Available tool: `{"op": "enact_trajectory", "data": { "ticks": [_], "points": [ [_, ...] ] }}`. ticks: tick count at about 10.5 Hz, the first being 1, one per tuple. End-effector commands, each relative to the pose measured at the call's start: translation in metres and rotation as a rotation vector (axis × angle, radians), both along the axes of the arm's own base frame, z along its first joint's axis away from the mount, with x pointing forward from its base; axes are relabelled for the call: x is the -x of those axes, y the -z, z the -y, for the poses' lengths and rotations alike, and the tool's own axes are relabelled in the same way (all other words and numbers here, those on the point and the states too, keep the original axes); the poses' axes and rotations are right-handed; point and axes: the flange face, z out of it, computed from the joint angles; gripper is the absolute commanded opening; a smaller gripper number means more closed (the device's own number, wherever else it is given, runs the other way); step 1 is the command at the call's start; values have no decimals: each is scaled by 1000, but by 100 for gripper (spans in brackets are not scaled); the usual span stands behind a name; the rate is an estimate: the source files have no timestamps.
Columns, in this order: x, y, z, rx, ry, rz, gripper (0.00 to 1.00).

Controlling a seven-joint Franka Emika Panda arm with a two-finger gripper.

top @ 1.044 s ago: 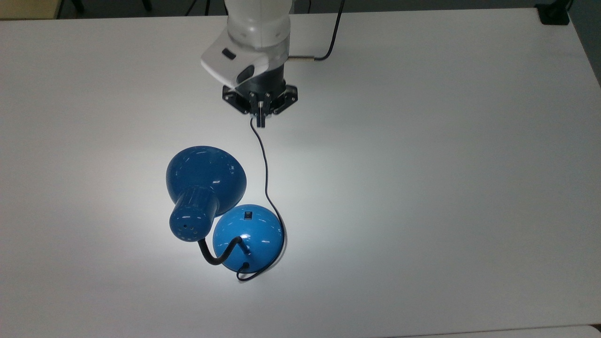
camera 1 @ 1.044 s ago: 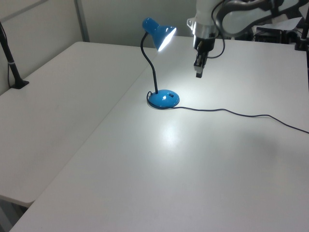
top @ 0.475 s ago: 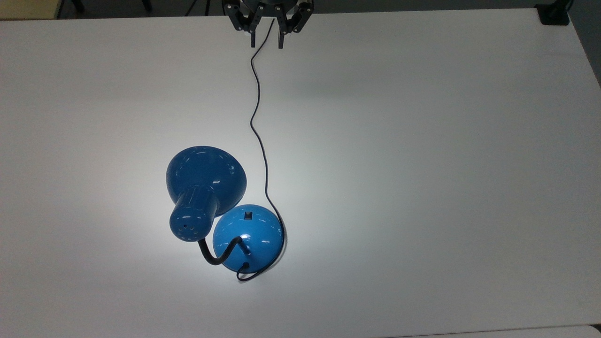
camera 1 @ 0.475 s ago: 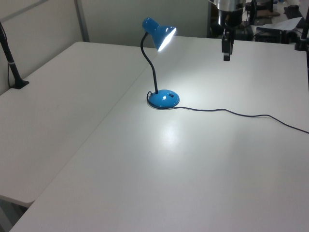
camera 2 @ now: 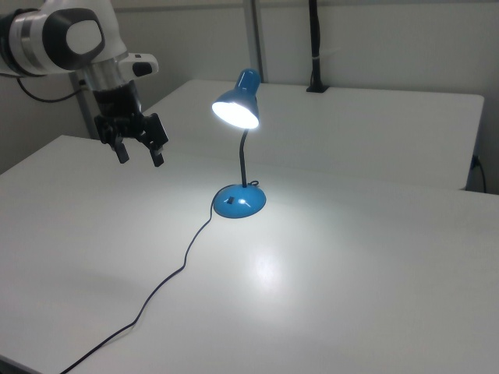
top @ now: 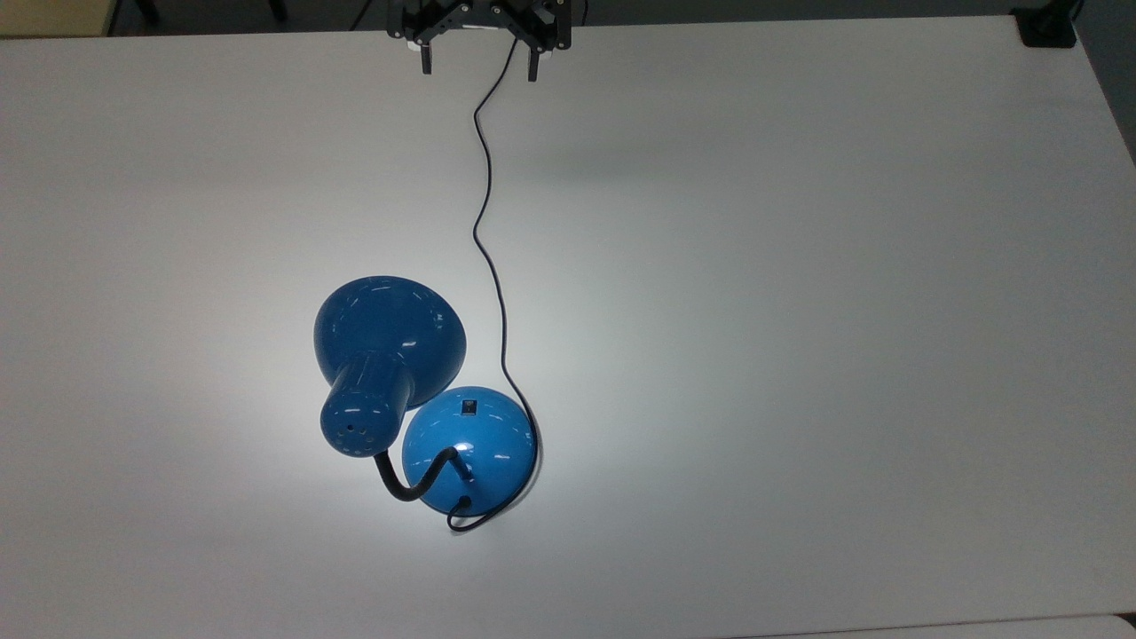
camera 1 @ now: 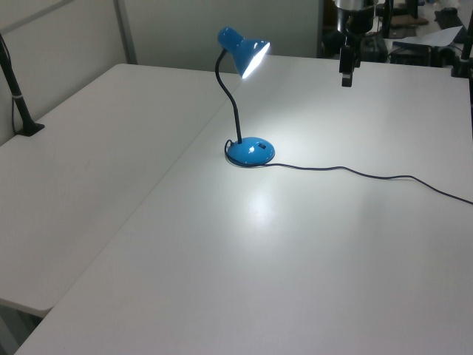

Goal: Turn on the lamp

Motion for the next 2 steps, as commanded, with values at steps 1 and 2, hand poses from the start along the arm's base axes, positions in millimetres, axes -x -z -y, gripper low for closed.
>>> {"op": "enact_trajectory", "data": {
  "ticks": [1,2],
  "points": [
    [5,-13,3,-5,22,16,100],
    [5,-13,3,-5,22,16,100]
  ]
}}
